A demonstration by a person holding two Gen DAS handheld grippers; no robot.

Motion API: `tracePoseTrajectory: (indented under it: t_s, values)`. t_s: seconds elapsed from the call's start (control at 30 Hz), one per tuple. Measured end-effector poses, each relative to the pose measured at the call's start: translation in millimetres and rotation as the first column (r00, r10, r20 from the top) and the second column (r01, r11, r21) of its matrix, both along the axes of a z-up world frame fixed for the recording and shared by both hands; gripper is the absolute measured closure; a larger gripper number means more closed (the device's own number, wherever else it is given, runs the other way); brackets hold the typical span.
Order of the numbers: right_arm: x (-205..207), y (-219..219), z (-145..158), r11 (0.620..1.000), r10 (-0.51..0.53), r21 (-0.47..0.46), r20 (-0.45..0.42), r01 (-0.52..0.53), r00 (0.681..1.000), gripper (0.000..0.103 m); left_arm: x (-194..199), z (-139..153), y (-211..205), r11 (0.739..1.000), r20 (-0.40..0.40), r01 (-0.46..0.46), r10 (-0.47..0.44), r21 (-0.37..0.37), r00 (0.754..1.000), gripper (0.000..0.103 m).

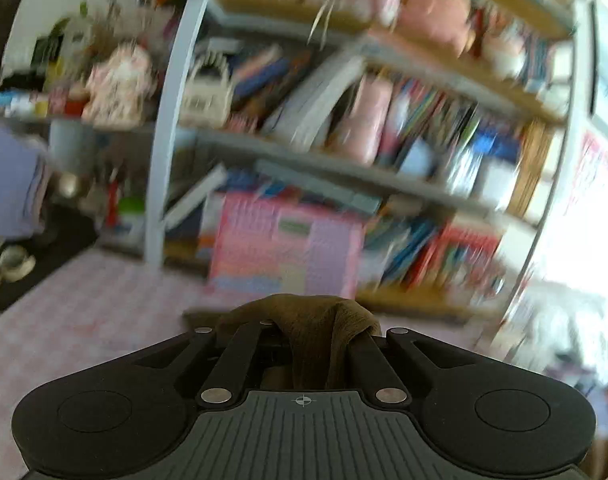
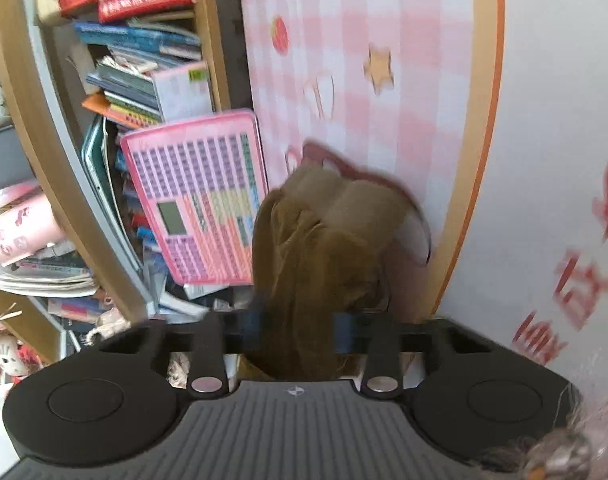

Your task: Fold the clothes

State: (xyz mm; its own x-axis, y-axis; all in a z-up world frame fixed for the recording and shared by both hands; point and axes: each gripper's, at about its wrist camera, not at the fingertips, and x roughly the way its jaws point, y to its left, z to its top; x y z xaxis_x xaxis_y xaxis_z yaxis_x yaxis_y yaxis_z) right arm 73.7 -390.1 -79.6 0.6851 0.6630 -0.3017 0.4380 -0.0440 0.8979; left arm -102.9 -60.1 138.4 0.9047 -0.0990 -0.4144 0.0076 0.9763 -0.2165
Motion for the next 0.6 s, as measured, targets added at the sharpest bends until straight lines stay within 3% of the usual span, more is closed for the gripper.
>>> tracePoseTrajectory:
  t_s: [0.07, 0.17, 0.27, 0.33, 0.4, 0.47, 0.6]
  values:
    - [0, -9, 2, 0.999, -0.016, -0.045, 0.024, 0.017, 1.0, 0.096, 8, -15, -1, 1.0, -0.076, 0.016, -0.015, 0.015, 0.997, 0.102]
    - [5, -22, 19, 0.988, -0.029, -0.147, 0.086, 0.041, 0.996, 0.098, 21, -38, -13, 0.996, -0.192, 0.048, -0.034, 0.07, 0.981, 0.1]
    - [10, -47, 66, 0.964, -0.044, -0.244, 0.245, 0.105, 0.969, 0.098, 26, -54, -16, 0.994, -0.253, 0.086, -0.067, 0.064, 0.965, 0.095]
    - [13, -64, 99, 0.941, -0.042, -0.302, 0.354, 0.156, 0.934, 0.098, 28, -63, -16, 0.993, -0.285, 0.114, -0.097, 0.042, 0.953, 0.09]
    - [16, -76, 147, 0.908, -0.017, -0.356, 0.495, 0.221, 0.869, 0.098, 28, -67, -14, 0.992, -0.289, 0.121, -0.107, 0.029, 0.951, 0.073]
    - [13, -70, 189, 0.876, 0.054, -0.405, 0.619, 0.26, 0.783, 0.098, 27, -67, -11, 0.993, -0.273, 0.114, -0.105, 0.018, 0.956, 0.065]
    - [2, -40, 269, 0.81, 0.254, -0.487, 0.794, 0.327, 0.553, 0.098, 29, -66, -3, 0.995, -0.245, 0.095, -0.093, -0.006, 0.965, 0.065]
